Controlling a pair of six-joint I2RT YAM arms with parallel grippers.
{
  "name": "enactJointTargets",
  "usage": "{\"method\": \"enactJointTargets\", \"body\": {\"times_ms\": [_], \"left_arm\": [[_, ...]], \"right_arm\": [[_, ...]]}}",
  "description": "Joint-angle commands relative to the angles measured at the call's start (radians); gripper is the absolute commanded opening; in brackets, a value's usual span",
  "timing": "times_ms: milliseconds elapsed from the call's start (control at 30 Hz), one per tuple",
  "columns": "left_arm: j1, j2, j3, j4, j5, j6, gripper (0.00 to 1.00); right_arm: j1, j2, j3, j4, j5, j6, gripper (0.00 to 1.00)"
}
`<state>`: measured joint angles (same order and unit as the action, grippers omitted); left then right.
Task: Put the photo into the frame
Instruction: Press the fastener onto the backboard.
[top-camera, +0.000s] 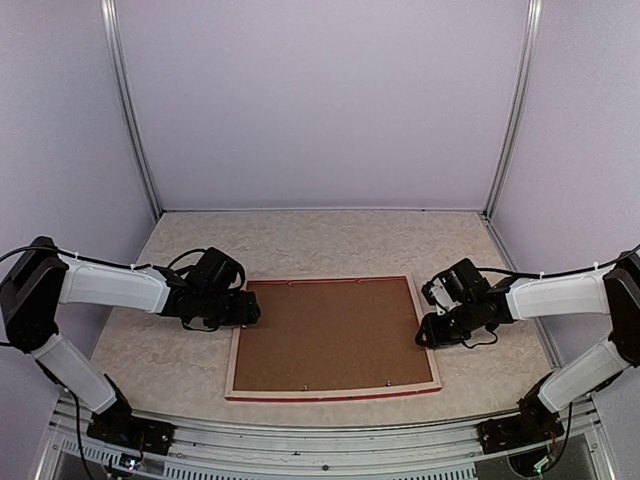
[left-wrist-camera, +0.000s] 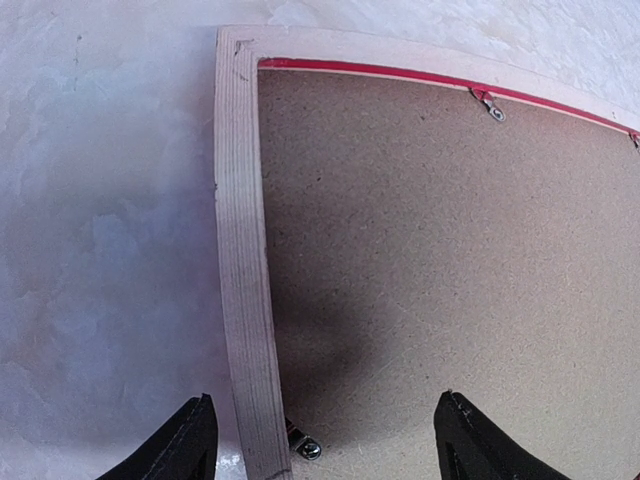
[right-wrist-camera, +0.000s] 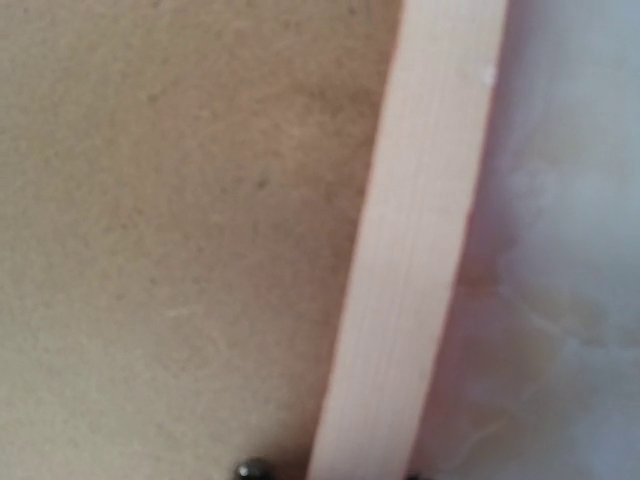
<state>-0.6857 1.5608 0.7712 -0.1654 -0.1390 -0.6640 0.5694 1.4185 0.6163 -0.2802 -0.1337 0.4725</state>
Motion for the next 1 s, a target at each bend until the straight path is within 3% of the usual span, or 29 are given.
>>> {"method": "enactJointTargets", "body": {"times_ms": [0,167,500,967], "left_arm": [[0.001,-0.014,-0.005,-0.009,-0.009,0.020,0.74],[0.001,-0.016,-0.005,-0.008,-0.009,0.021,0.74],[0.000,-0.016,0.000,-0.008,-0.007,0.023,0.74],[0.000,-0.015,0.002,-0.012,-0.010,0.023,0.74]], "right_arm": [[-0.006,0.022,-0.020,-0.010,-0.016,-0.036,0.39],[-0.028,-0.009,-0.016,0.000,-0.068,-0.011,0.43],[-0.095,-0.060,-0.036,0.017,-0.131,0.003,0.42],[-0.106,-0.026,-0.045,-0.019,-0.067,-0.024,0.38]]}}
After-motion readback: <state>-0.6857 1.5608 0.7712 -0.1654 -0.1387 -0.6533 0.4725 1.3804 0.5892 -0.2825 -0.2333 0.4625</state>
